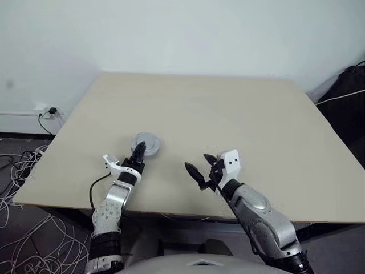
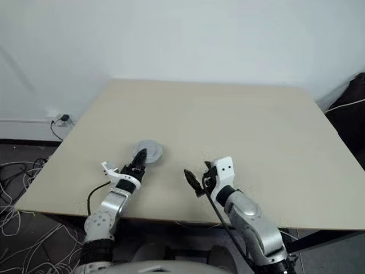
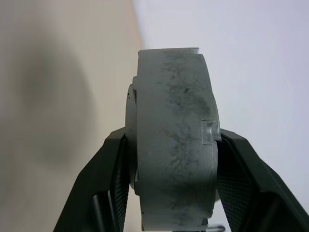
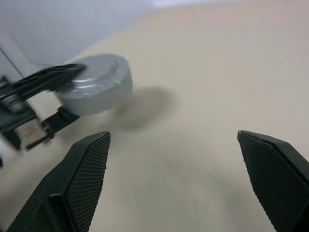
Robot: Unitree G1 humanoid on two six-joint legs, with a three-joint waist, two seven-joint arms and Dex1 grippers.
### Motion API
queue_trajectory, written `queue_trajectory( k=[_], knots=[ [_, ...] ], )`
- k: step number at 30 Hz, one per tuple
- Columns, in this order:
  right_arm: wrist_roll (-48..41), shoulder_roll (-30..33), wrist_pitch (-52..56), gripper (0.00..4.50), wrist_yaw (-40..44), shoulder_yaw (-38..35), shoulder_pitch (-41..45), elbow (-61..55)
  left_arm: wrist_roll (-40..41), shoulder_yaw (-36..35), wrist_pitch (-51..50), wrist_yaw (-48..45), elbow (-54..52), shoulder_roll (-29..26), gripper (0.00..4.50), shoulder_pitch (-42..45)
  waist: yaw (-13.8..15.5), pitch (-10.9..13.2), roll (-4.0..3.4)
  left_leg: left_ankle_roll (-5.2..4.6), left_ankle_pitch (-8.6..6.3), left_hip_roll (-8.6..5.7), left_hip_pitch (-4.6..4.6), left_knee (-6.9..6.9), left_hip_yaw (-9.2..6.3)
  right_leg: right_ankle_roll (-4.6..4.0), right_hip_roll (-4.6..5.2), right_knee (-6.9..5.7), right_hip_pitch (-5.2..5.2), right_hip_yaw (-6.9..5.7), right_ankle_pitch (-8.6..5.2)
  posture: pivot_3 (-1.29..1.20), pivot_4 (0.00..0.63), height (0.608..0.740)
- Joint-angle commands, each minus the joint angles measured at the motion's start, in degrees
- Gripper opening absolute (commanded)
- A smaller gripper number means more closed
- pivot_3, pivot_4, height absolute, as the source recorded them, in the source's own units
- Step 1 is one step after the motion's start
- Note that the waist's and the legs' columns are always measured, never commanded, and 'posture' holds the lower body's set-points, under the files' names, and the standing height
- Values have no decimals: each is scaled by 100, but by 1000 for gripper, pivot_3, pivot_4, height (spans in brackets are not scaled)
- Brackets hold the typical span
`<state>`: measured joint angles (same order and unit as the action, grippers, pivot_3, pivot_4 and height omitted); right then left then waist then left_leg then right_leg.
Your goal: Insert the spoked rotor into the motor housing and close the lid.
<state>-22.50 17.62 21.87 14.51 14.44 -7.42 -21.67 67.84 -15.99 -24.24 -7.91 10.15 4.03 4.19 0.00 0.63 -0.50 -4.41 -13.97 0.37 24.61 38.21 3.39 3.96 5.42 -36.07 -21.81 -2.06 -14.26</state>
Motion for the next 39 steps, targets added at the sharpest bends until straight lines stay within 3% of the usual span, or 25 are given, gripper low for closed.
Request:
queue_trajectory(
  k=[1, 13, 25, 31, 38, 39],
  knots=[
    [515, -9, -652, 4500, 165, 22, -23, 96, -174, -210, 239, -61, 319, 221, 2116, 536, 3, 13, 22, 1, 1, 0, -2, 1, -1, 2, -2, 0, 2, 0, 1, 0, 0, 740],
    [1356, -217, -1550, 4500, 135, -142, -299, 664, -826, -988, 833, -123, 2169, 182, 2116, 2154, 71, 31, 52, 2, 11, 0, 2, 4, -2, 21, -5, 7, 7, 0, 14, 0, 0, 740],
    [1470, -474, -1700, 4500, 141, -340, -515, 761, -1729, -1498, 1701, -471, 4369, -285, 2116, 3659, 79, 38, 62, 5, 16, -3, 3, 5, -5, 28, -11, 7, 9, -1, 19, 0, 0, 740],
    [1523, -531, -1662, 4500, 180, -356, -537, 731, -2059, -1550, 1609, -511, 4984, -375, 2116, 4008, 72, 38, 62, 9, 19, -3, 3, 3, -6, 45, -12, 7, 9, -1, 28, 0, 0, 740],
    [1545, -570, -1588, 4500, 185, -370, -534, 721, -2267, -1621, 1460, -345, 5052, -303, 4404, 3886, 71, 37, 62, 11, 20, 1, 0, 4, -8, 56, -11, 5, 10, -1, 35, 0, 0, 740],
    [1549, -567, -1571, 4500, 191, -365, -529, 720, -2288, -1629, 1443, -316, 5013, -289, 4456, 3842, 71, 36, 60, 11, 20, 1, -2, 4, -9, 54, -11, 5, 11, -1, 34, 0, 0, 740]
  ],
)
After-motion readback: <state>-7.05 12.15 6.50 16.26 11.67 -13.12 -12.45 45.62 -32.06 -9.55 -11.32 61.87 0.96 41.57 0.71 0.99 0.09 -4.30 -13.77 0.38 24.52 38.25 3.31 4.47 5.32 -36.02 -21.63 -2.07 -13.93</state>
